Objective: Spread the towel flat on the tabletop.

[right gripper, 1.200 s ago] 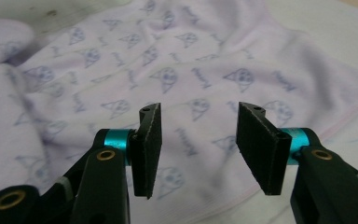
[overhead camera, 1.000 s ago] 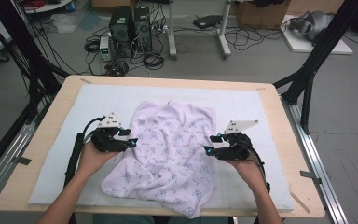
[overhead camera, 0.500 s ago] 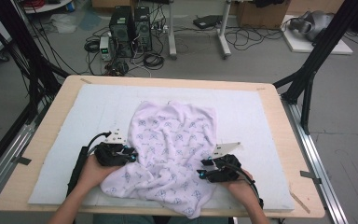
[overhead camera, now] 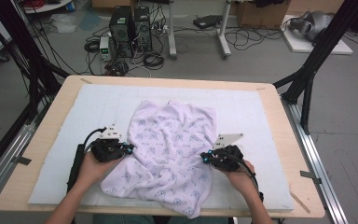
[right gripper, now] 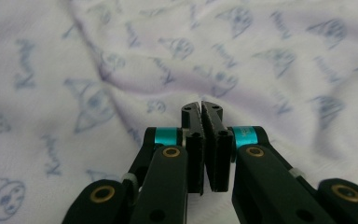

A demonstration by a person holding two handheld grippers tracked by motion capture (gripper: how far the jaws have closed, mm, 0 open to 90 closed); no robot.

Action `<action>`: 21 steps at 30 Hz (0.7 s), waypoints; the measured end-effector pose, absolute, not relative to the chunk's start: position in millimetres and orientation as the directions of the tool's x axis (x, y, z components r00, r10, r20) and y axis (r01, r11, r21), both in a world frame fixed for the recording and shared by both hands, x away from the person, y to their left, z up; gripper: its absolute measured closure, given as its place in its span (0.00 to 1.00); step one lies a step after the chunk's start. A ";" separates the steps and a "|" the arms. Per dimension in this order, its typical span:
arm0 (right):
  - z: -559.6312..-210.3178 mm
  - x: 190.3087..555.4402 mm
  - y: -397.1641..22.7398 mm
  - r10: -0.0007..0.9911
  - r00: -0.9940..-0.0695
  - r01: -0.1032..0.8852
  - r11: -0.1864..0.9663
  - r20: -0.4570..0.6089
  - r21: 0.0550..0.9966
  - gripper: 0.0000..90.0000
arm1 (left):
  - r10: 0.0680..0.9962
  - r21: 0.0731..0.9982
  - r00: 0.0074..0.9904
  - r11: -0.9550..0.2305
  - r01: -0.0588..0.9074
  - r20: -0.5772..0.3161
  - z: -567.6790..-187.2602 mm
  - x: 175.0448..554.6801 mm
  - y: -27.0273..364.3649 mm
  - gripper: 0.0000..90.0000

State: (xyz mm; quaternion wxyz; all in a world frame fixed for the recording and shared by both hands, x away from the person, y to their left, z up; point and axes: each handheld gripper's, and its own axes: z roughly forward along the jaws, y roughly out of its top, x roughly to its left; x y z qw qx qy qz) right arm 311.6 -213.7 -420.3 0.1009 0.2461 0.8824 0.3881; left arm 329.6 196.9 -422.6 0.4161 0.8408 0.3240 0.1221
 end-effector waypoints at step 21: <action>-397.4 326.4 -221.9 0.548 -0.836 0.356 0.517 0.019 0.779 0.77 | 0.689 0.792 0.720 -0.397 0.464 -0.077 -408.6 337.1 221.6 0.67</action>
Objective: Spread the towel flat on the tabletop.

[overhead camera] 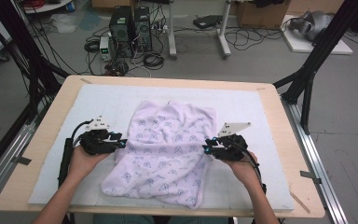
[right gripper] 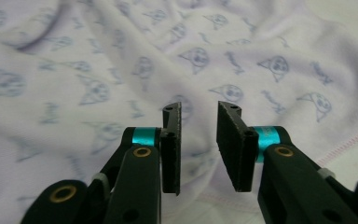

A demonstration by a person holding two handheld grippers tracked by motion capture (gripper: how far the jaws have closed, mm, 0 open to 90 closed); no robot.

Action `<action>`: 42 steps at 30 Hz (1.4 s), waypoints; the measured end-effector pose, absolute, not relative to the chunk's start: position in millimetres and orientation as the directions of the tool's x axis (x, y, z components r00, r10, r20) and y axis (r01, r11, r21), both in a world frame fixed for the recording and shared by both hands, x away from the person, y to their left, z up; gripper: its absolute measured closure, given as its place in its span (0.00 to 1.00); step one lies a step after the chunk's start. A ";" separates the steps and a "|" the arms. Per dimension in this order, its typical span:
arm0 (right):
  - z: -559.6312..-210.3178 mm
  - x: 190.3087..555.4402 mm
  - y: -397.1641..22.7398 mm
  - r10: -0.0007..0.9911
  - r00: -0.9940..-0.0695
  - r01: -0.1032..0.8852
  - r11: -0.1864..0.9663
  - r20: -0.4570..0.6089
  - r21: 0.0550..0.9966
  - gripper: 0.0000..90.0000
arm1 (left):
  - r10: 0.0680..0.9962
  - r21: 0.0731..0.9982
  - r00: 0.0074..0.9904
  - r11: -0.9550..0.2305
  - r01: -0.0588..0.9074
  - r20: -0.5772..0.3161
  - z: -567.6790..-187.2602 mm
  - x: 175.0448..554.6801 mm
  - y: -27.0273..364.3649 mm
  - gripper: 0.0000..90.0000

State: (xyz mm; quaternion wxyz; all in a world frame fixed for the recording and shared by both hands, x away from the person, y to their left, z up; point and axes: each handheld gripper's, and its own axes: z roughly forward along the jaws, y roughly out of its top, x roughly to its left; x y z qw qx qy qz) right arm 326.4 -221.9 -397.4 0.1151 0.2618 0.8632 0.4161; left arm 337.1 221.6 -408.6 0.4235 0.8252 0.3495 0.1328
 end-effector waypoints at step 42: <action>-404.4 366.0 -236.8 0.605 -0.796 0.427 0.574 -0.011 0.699 0.95 | 0.753 0.803 0.654 -0.343 0.487 -0.075 -417.2 372.2 218.8 0.93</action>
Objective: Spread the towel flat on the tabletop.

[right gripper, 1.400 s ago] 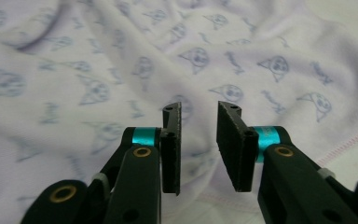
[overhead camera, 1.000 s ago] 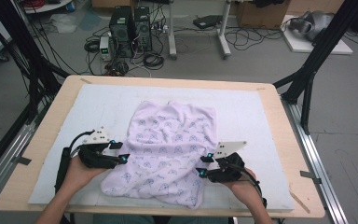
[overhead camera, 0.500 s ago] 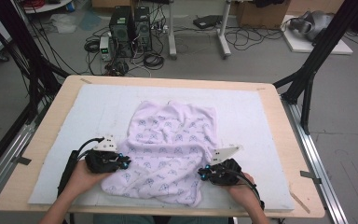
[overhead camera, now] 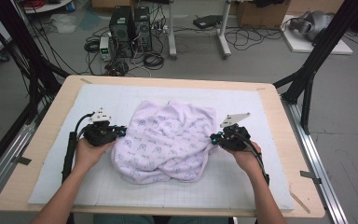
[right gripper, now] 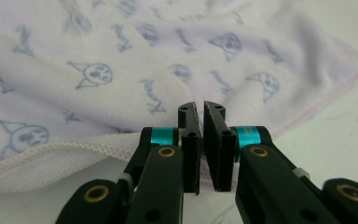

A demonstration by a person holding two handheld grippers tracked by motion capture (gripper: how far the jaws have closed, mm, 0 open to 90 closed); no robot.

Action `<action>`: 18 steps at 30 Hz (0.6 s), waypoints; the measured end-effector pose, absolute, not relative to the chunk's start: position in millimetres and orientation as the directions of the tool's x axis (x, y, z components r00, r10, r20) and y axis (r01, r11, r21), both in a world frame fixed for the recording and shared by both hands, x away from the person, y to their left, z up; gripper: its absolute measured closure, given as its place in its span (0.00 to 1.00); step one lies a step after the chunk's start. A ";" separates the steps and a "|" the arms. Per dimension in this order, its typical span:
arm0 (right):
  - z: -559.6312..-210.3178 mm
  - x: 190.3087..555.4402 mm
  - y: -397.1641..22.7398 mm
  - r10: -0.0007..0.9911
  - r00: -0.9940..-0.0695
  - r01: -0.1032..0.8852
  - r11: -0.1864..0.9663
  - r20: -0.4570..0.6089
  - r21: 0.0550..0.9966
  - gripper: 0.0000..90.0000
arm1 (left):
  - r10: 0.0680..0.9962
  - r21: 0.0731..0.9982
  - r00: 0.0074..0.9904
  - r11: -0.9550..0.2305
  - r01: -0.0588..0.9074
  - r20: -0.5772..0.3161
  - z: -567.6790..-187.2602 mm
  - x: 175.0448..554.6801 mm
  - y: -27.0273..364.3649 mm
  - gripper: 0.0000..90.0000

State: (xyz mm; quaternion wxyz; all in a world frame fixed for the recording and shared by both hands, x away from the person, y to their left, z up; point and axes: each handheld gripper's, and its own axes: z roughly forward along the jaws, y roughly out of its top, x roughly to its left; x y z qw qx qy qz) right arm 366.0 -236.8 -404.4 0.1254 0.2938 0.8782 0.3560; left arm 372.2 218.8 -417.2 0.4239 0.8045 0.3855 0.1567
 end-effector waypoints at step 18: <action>-384.1 329.2 -220.6 0.540 -0.841 0.331 0.545 -0.020 0.770 0.70 | 0.703 0.809 0.709 -0.383 0.445 -0.057 -393.1 337.5 222.7 0.54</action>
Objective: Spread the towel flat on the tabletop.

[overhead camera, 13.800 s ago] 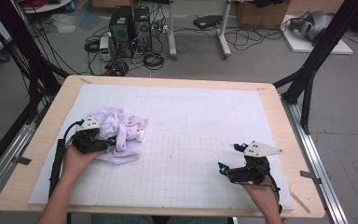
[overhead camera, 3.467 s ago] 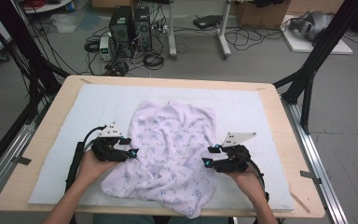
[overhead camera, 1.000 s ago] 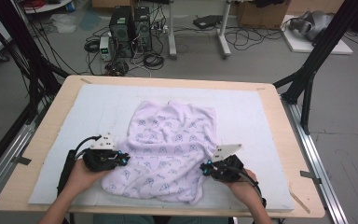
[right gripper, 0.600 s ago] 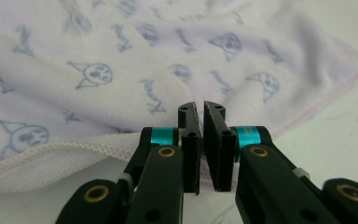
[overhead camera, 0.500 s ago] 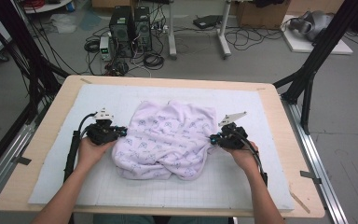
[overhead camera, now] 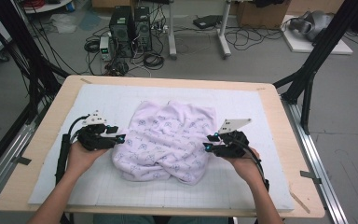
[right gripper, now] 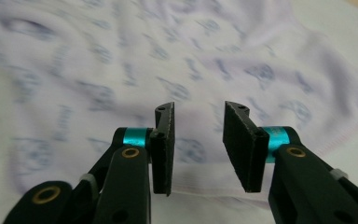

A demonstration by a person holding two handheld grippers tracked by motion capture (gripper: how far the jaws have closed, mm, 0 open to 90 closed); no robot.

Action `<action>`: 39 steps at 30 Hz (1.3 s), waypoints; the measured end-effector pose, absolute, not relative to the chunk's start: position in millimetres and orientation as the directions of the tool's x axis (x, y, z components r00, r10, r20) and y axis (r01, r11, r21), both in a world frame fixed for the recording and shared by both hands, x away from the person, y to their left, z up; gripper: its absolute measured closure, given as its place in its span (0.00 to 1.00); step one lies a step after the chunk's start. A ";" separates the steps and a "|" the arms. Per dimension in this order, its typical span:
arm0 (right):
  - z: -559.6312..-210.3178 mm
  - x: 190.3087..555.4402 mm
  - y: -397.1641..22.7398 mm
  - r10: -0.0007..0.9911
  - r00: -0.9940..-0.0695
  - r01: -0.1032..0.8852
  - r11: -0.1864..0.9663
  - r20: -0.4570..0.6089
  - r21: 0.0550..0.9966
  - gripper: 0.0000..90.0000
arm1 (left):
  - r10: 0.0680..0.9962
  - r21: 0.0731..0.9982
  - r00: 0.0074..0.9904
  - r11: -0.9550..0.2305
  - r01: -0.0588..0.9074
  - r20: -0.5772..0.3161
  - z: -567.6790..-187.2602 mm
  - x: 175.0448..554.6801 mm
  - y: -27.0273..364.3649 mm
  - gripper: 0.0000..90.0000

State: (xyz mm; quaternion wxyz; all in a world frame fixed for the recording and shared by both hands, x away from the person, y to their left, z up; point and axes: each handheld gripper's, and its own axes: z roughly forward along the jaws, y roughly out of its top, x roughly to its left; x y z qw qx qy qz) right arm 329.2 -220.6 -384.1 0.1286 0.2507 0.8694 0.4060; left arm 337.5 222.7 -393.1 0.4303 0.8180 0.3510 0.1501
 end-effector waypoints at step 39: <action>-401.6 376.8 -205.6 0.569 -0.822 0.402 0.569 0.009 0.718 0.96 | 0.699 0.787 0.715 -0.424 0.448 -0.030 -411.5 367.9 190.5 0.92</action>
